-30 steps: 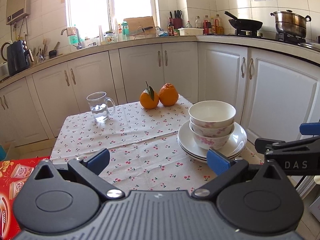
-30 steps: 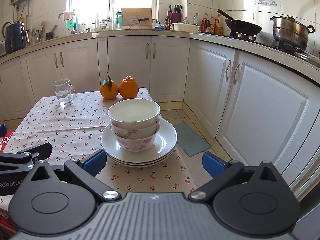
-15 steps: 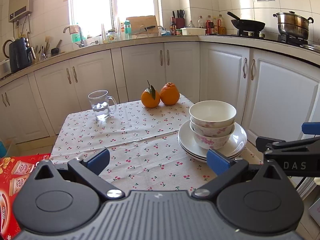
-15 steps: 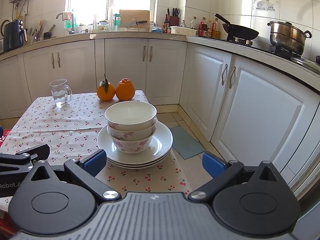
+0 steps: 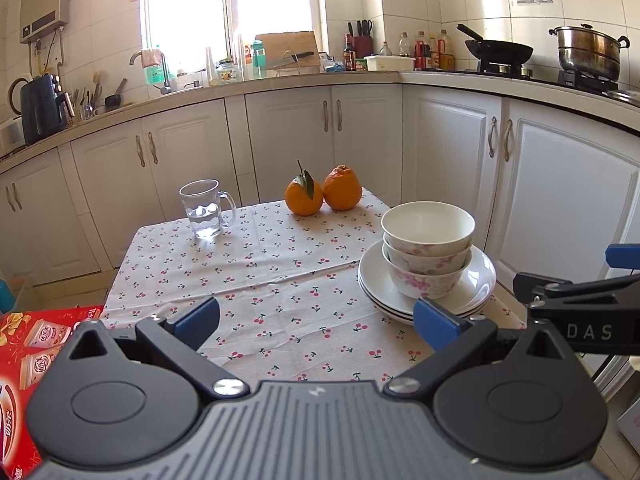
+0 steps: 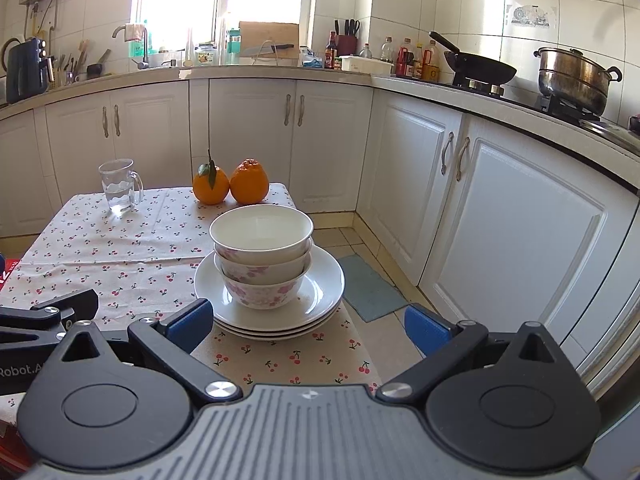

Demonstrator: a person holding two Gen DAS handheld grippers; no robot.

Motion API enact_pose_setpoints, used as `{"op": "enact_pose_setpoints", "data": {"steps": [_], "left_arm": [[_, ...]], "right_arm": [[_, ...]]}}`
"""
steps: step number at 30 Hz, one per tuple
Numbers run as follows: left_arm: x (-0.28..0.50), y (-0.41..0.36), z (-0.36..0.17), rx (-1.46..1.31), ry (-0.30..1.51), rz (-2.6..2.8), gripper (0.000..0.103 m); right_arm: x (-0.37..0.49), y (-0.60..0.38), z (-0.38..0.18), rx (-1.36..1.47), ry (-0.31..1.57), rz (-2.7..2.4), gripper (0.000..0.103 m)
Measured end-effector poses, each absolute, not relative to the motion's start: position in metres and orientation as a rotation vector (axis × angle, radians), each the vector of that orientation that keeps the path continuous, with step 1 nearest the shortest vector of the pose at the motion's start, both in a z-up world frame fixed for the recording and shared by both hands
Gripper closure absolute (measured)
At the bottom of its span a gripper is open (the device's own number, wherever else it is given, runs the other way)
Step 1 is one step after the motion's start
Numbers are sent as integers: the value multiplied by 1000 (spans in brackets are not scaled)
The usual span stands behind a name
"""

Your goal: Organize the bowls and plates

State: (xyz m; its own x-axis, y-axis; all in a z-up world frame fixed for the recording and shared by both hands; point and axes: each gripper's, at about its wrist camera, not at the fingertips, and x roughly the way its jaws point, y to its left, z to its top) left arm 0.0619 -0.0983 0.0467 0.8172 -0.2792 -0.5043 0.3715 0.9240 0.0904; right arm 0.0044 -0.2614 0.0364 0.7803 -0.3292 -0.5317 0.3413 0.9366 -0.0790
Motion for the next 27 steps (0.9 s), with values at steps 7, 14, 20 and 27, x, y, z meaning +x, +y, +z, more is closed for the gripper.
{"op": "enact_pose_setpoints", "data": {"steps": [7,14,20,27], "left_arm": [[60,-99,48,189,505,-345,1],[61,-98,48,185,507,-346,1],[61,-98,48,184,508,-345,1],[61,-98,48,183,508,-346,1]], "right_arm": [[4,-261,37,20,569,-364,0],[4,-260,37,15,567,-368,0],[4,-260,37,13,566,-368,0],[5,-259,38,7,565,-372,0]]}}
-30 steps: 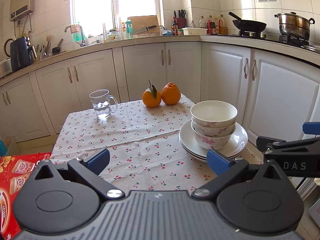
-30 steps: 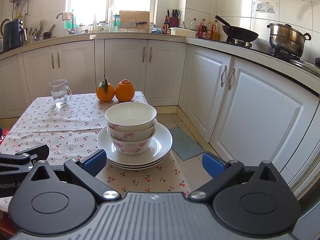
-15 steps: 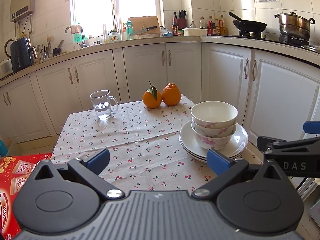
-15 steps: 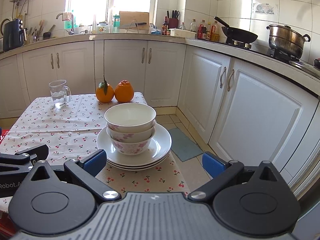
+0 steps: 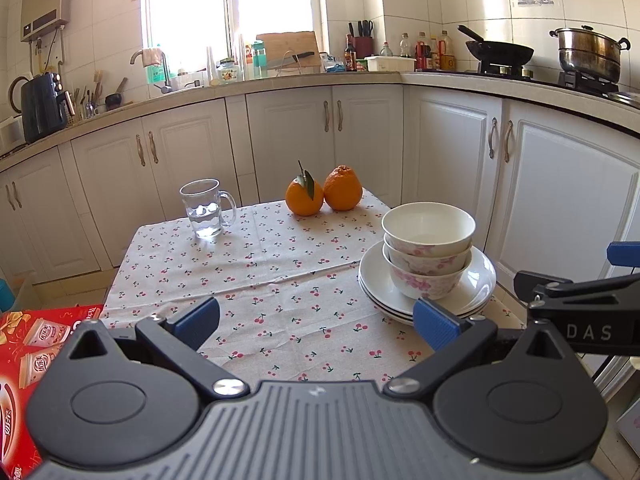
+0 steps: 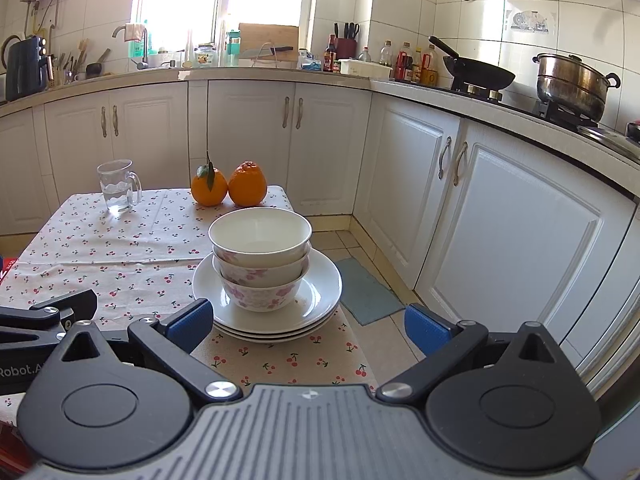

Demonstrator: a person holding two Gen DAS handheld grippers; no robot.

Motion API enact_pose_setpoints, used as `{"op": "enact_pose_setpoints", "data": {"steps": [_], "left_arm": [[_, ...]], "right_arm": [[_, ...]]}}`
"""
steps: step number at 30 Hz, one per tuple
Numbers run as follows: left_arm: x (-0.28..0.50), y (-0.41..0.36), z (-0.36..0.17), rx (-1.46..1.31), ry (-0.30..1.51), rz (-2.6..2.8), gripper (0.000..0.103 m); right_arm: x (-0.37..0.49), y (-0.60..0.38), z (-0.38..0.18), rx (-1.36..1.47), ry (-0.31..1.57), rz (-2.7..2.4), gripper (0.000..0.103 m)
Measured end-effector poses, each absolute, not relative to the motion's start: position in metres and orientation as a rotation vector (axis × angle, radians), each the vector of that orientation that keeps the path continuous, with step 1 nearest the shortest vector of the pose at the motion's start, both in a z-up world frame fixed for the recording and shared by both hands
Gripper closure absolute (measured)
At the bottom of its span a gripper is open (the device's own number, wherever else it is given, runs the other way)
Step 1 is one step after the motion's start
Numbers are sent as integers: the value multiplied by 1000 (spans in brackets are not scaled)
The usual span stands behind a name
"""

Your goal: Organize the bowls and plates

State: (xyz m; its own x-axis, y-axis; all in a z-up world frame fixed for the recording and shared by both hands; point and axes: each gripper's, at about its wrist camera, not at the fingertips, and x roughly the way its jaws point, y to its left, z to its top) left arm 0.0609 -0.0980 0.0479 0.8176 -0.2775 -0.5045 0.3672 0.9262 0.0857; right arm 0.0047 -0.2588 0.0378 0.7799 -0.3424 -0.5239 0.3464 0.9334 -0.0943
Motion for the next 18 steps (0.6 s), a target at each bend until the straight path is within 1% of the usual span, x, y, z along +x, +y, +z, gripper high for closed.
{"op": "enact_pose_setpoints", "data": {"steps": [18], "left_arm": [[62,-99,48,181,512,-347,1]], "right_arm": [[5,-259,39,1,566,-376,0]]}}
